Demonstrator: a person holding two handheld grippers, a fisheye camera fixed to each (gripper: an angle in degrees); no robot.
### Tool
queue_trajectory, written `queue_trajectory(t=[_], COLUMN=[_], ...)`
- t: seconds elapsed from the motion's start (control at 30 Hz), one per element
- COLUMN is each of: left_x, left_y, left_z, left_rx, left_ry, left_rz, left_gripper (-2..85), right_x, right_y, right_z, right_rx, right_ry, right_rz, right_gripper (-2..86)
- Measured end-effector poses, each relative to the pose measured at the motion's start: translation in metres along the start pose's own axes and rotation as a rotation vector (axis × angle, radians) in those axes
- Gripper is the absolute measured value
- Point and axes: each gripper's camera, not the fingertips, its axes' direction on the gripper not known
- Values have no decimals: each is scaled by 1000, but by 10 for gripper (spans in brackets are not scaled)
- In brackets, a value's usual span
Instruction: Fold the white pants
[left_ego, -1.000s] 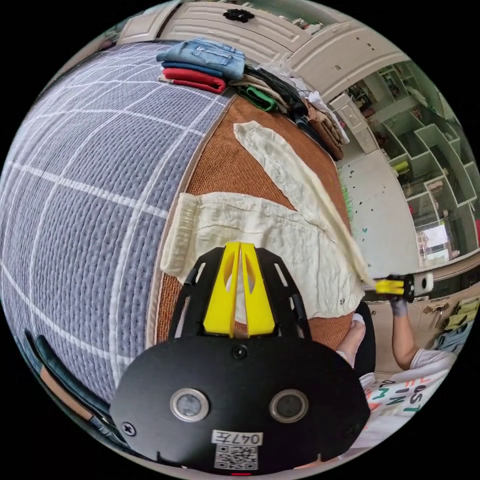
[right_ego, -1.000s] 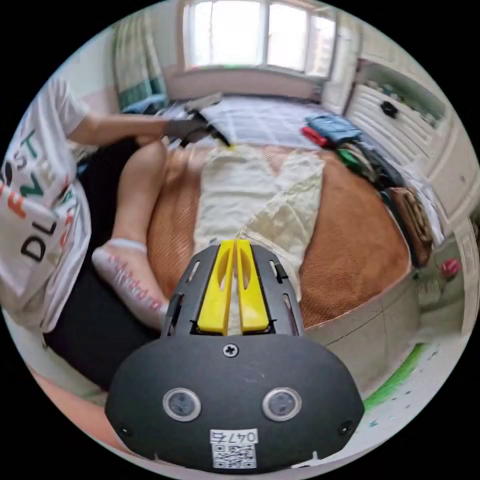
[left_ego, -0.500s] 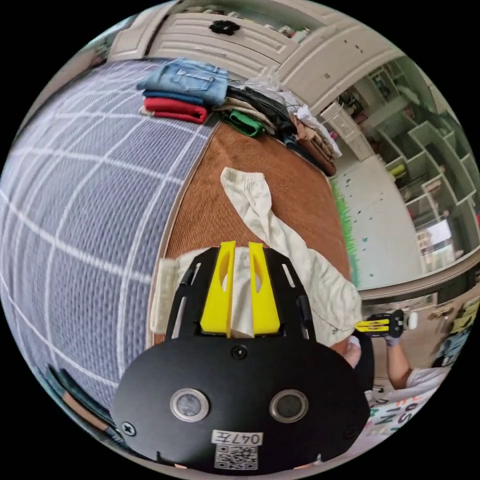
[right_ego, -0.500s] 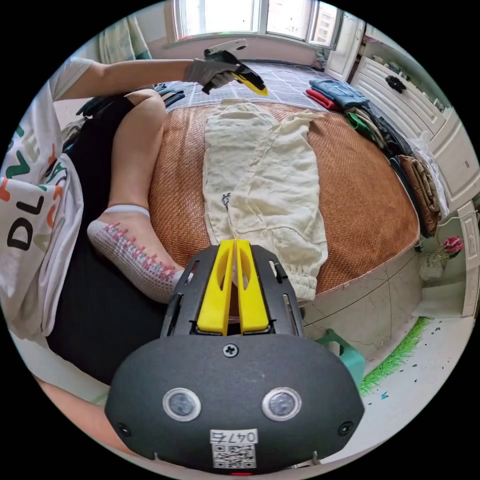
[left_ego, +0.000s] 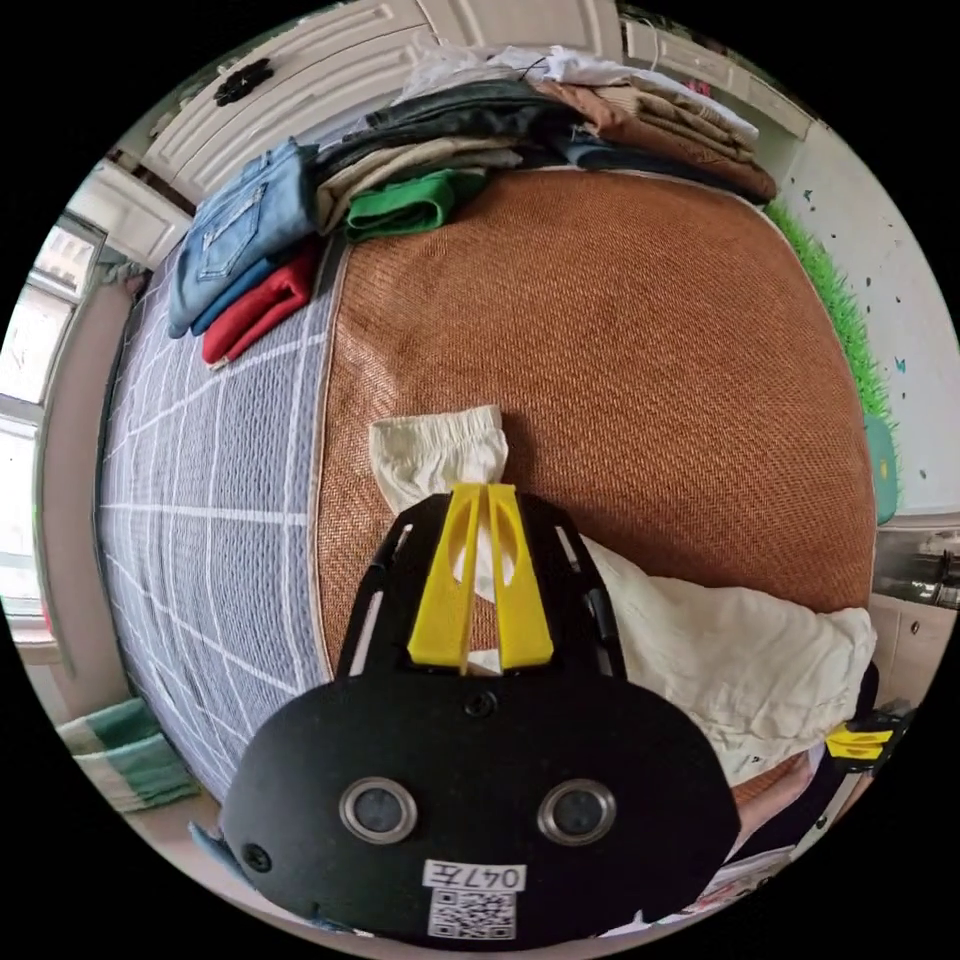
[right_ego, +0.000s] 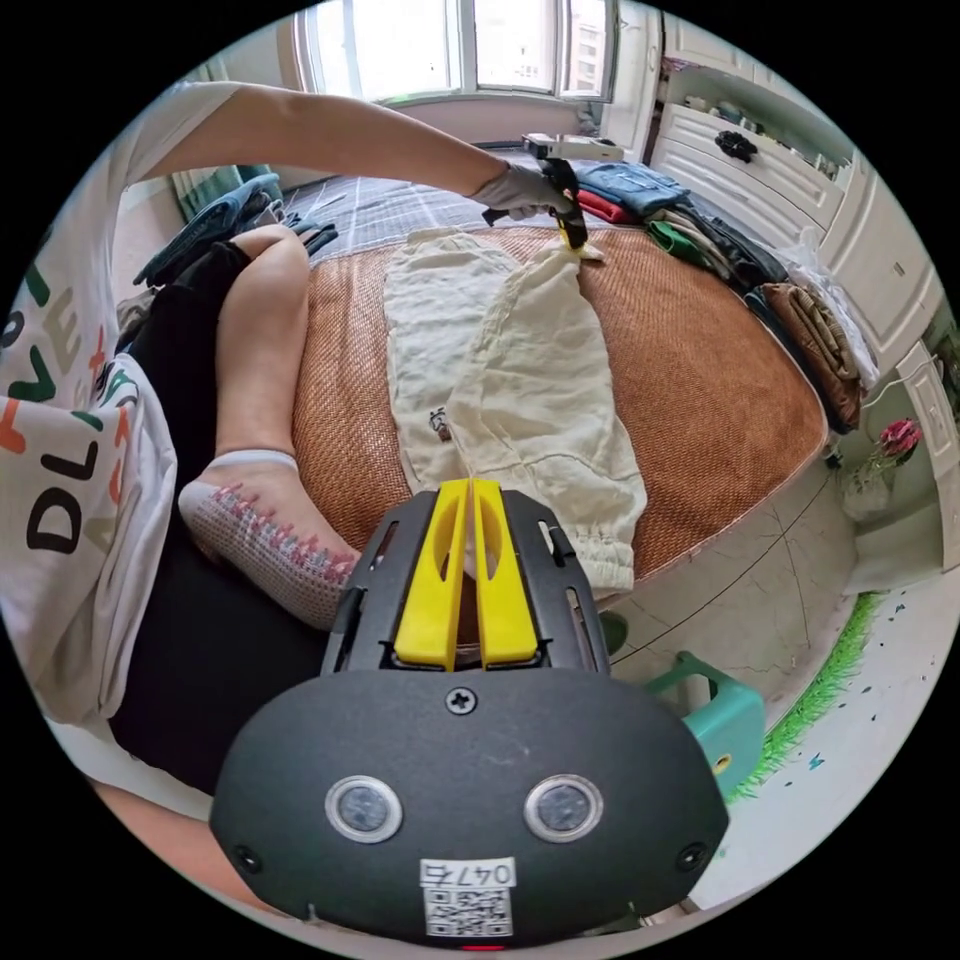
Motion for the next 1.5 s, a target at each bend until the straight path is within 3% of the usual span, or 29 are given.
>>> queue_trajectory(t=[0.13, 0.27, 0.4, 0.57, 0.7, 0.93, 1.1, 1.17, 1.27, 1.5], left_x=[-60, -160, -224, -252, -266, -283, -300, -311, -331, -368], left_y=[34, 129, 241, 310, 326, 352, 358, 367, 383, 421], left_z=[-35, -70, -35, 22, 36, -30, 10, 14, -1, -52], left_rx=[160, 300, 141, -46, -70, 78, -191, -212, -120, 26], left_ry=[144, 419, 499, 583, 585, 576, 564, 570, 639, 527], left_rz=[-133, -296, -456, -580, -620, -556, -459, -478, -528, -678], left_gripper=[-3, -6, -8, -9, -10, -9, 0, 14, 71, 96], right_x=[1, 2, 3, 1, -7, -2, 12, 16, 24, 58], right_y=[7, 16, 25, 32, 33, 47, 67, 72, 83, 125], right_z=[-6, -19, -22, -7, 6, -8, -1, 4, 4, -24], right_rx=[18, 38, 25, -53, -181, -147, -154, -167, -140, 29], right_ry=[28, 75, 59, -6, 37, 105, 49, 30, 24, -40], right_rz=[19, 27, 26, 17, -50, -21, 26, 31, 77, 271], right_gripper=[-5, -4, -4, -4, -5, -5, -4, -3, 2, 32])
